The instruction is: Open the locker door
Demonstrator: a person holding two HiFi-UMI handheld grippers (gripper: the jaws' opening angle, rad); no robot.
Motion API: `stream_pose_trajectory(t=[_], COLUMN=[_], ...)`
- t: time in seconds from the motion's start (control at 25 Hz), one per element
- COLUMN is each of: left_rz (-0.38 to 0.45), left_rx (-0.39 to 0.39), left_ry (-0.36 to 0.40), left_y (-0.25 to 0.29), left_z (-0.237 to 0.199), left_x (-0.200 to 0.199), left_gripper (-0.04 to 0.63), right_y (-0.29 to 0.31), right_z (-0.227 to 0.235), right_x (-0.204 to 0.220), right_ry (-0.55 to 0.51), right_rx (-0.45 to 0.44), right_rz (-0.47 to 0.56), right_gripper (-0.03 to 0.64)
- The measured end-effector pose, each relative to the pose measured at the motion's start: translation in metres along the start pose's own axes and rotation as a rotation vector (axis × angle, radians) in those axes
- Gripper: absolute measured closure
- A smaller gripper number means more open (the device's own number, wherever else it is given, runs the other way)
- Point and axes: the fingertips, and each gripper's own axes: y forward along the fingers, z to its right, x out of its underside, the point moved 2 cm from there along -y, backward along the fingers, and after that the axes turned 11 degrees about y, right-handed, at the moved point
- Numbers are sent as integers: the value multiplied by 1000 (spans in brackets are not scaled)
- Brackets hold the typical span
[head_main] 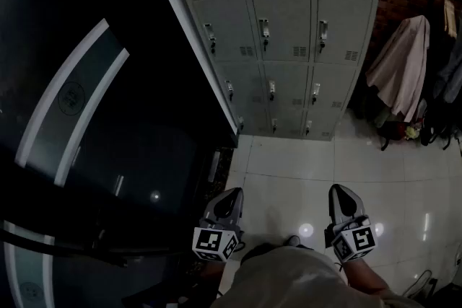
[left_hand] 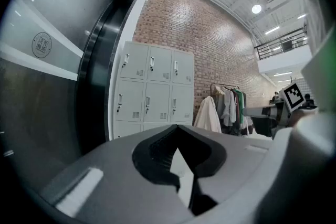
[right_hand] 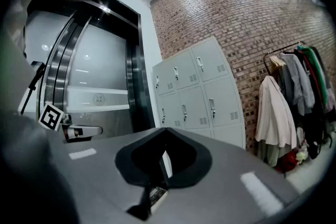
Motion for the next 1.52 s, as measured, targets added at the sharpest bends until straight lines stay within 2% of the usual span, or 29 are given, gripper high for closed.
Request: stream_pose_trajectory(t=[0.28,0.44,0.68,0.8,0.92,1.04,1.32,1.52], left_rz=[-1,-8,-2,1,1,10,22,3], left_rx=[-24,-49,-43,-33,-27,-29,-49,-46], left_ry=[10,-2,-16,-34,-57,-72,-38,-16], left_y=[19,23,48,73,107,141,194,222], left_z=[7,-7,-37,-61,-89,-120,-214,-271], left_x=[12,18,37,45,56,62,74,98], left_gripper=[508,508,508,508,508,508,508,508], right_y=[21,37,74,104,140,190,315,379], right_z=[25,28,33,37,52,62,49,52], right_x=[4,14,29,31,48,53,70,98], right_ry=[-1,-13,-36,-24,-49,-37,-66,-51], right_rx=[-27,-46,-33,-23,5,-9,-72,-60], right_rz=[-20,-38,-47,-59,-136,-119,-118,-110], right_gripper=[615,615,615,615,615,615,616,615])
